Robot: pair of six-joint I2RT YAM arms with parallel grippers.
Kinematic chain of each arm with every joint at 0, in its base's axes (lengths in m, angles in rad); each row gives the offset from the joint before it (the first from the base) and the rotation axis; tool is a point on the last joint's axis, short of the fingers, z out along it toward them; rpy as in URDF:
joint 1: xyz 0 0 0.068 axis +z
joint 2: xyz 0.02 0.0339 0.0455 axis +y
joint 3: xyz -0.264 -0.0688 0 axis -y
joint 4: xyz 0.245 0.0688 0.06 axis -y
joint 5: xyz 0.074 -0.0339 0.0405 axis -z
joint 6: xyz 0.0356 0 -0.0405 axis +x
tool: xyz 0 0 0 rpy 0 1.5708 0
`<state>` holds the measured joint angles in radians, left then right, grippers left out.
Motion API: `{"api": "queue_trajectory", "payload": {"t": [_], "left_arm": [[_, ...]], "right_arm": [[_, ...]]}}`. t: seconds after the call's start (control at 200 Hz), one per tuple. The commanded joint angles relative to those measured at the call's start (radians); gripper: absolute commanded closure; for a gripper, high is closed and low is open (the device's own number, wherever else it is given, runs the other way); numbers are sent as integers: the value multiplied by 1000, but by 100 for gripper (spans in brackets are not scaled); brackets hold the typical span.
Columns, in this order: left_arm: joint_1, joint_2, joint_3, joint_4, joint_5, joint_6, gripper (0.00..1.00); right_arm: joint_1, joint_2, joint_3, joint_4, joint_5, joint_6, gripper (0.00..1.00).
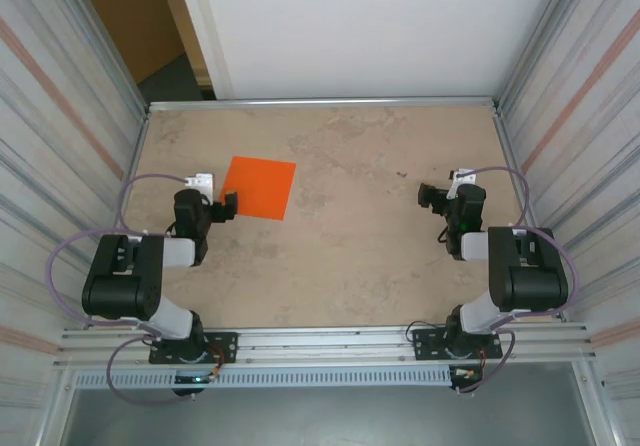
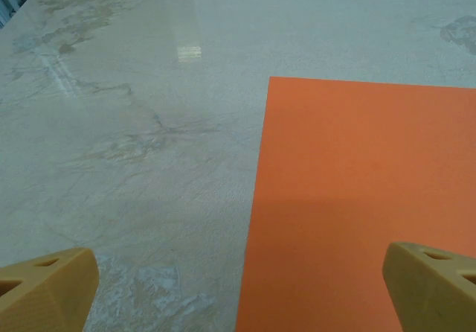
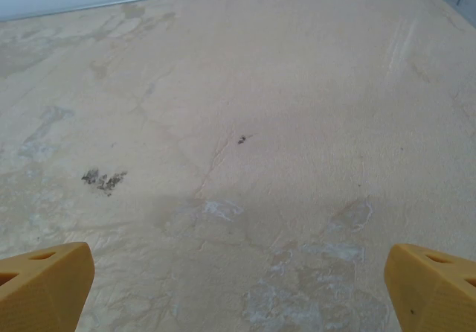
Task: Fold a paper plane with a square sheet of paper (pick it up from the middle)
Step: Move the square sheet of paper to the center of the table.
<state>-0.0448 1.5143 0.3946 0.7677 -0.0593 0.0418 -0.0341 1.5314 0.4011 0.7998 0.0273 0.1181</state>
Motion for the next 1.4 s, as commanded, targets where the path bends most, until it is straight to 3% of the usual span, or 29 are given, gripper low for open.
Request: {"api": "queue_trajectory", "payload": {"t": [0.0, 1.128, 1.273, 1.393], "left_arm": [[8, 0, 12, 35, 6, 17, 1], [9, -5, 6, 42, 7, 17, 1], [7, -32, 6, 30, -33, 2, 1], [7, -147, 43, -136, -77, -22, 1]], "right_arm": [[-6, 9, 8, -4, -7, -26, 1], [-14, 6, 6, -3, -28, -24, 1], [-17, -64, 119, -246, -56, -35, 1], [-2, -138, 200, -447, 27, 6, 1]]}}
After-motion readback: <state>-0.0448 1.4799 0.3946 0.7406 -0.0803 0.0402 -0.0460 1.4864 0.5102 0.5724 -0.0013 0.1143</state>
